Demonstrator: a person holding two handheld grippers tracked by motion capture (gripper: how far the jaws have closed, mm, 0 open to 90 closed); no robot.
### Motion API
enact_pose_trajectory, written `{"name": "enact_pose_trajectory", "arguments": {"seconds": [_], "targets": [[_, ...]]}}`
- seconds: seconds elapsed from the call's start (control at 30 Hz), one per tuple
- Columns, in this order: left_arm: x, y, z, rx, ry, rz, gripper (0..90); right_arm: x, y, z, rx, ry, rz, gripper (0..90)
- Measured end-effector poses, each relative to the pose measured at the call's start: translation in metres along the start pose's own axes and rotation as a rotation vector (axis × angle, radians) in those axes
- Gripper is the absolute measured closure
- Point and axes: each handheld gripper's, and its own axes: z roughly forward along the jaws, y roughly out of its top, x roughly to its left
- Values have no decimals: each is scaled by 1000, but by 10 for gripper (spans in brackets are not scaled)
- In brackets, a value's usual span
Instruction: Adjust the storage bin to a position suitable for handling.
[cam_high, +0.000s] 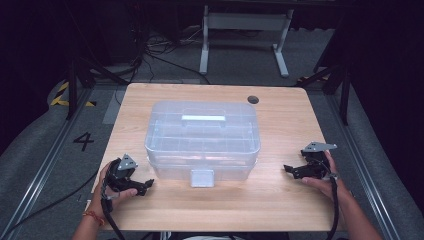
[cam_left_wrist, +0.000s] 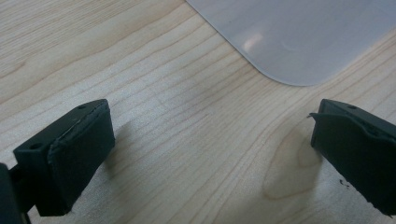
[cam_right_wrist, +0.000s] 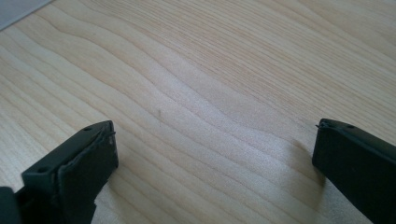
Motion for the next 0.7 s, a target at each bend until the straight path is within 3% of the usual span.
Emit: {"name": "enact_pose_trajectory", "arguments": {"seconds": [0.5,0.7], "targets": [[1,0,-1,0,2,12,9,-1,1,0,16,-2,0,3],[2,0,-1,-1,-2,13,12,-2,1,-1,5,3,9,57]]}}
